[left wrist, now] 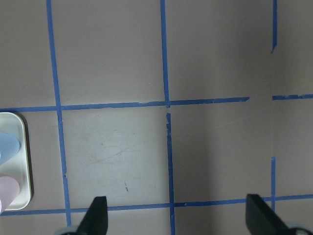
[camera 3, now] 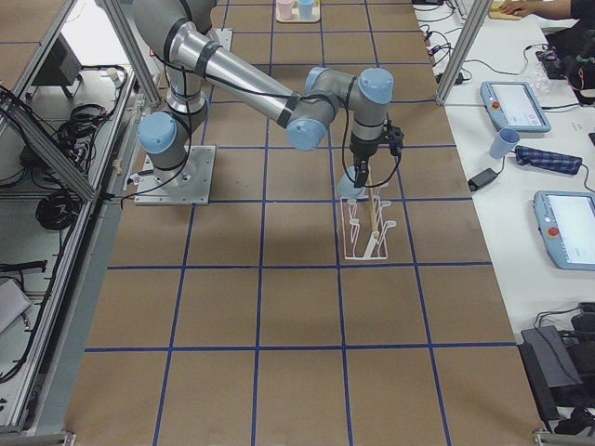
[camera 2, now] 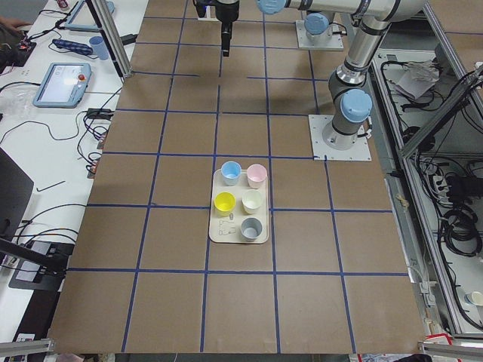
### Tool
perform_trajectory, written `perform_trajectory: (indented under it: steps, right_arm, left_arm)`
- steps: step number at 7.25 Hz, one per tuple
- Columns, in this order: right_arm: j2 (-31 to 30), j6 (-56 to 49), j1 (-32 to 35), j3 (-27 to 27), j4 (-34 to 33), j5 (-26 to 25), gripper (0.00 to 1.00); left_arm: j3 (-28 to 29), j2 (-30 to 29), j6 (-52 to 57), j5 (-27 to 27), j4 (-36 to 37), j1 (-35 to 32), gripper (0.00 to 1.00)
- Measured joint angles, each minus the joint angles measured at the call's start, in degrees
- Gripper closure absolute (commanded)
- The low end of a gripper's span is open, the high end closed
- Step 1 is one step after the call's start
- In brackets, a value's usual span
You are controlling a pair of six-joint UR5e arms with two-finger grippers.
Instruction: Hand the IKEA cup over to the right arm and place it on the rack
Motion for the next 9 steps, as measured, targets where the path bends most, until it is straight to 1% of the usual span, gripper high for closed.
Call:
perform_trajectory:
  steps: [3,5,6,9]
  right_arm:
    - [0.00,-0.30,0.00,-0.24,0.13,0.15,0.00]
    - [-1.33,-0.29,0.00,-1.00,1.44,0.10,0.00]
    - [-3.09,-0.22,0.03,-1.22,3.52,0.10,0.00]
    - [-11.18,0.15,0.46,-1.91,12.56,0.15,0.00]
  left_arm:
    - [0.01,-0.15,0.00,0.22,0.19,-0.44,0.00]
    - [-0.14,-0.01,0.00,0.23,0.22,-0.49,0.00]
    - [-0.19,0.06,0.02,0.25,0.21,-0.49,0.00]
    - [-0.37,0.52,0.08,0.32,0.28,-0.44,0.00]
